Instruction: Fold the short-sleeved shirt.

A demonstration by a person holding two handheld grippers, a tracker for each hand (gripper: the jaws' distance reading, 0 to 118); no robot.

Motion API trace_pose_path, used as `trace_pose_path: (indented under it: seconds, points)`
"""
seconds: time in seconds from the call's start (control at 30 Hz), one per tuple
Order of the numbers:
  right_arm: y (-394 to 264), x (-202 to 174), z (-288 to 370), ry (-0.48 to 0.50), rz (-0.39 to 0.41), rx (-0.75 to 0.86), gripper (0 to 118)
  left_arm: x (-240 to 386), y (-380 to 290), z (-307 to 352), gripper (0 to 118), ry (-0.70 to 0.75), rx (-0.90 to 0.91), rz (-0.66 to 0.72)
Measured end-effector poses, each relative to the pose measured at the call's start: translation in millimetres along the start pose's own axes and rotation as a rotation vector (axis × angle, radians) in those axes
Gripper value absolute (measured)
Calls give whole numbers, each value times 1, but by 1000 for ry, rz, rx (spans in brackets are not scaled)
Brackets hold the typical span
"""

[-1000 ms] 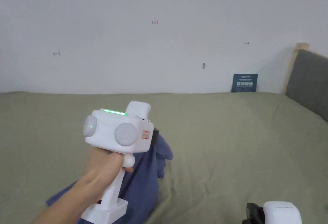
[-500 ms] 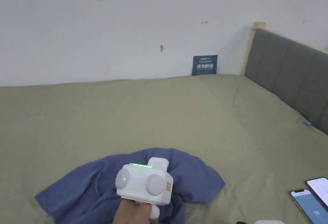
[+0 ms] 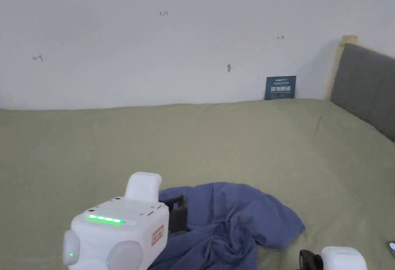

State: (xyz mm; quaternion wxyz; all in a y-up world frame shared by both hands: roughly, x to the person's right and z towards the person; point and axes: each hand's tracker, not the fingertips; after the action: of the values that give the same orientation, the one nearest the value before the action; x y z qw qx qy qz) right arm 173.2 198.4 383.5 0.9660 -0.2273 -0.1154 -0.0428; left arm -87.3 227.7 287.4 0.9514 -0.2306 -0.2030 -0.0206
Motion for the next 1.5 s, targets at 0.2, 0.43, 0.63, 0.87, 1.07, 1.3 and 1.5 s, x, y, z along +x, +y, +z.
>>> trace_pose_path:
  seconds: [0.2, 0.43, 0.63, 0.87, 1.07, 1.3, 1.5]
  points:
    - [7, -21, 33, 67, 15, 68, 0, -60, -21, 141, 0, 191, 132, 99]
    - [9, -43, 42, 109, 24, 84, 0, -103, -60, 198, 0, 389, 140, 152]
    - [8, -58, 38, 128, 48, 74, 0, -133, -72, 162, 0, 327, -47, 219]
    - [-5, -62, 18, 121, 73, 9, 0, -173, -106, 57, 77, 202, -487, 263]
    - [-12, -61, 0, 105, 97, -40, 0, -182, -129, -8, 117, 313, -594, 266]
    - [-12, -45, -32, 74, 85, -98, 0, -170, -130, -3, 76, 287, -607, 176]
    - [16, 15, -111, -42, 40, -188, 0, -166, -131, 1, 0, 261, -581, 146]
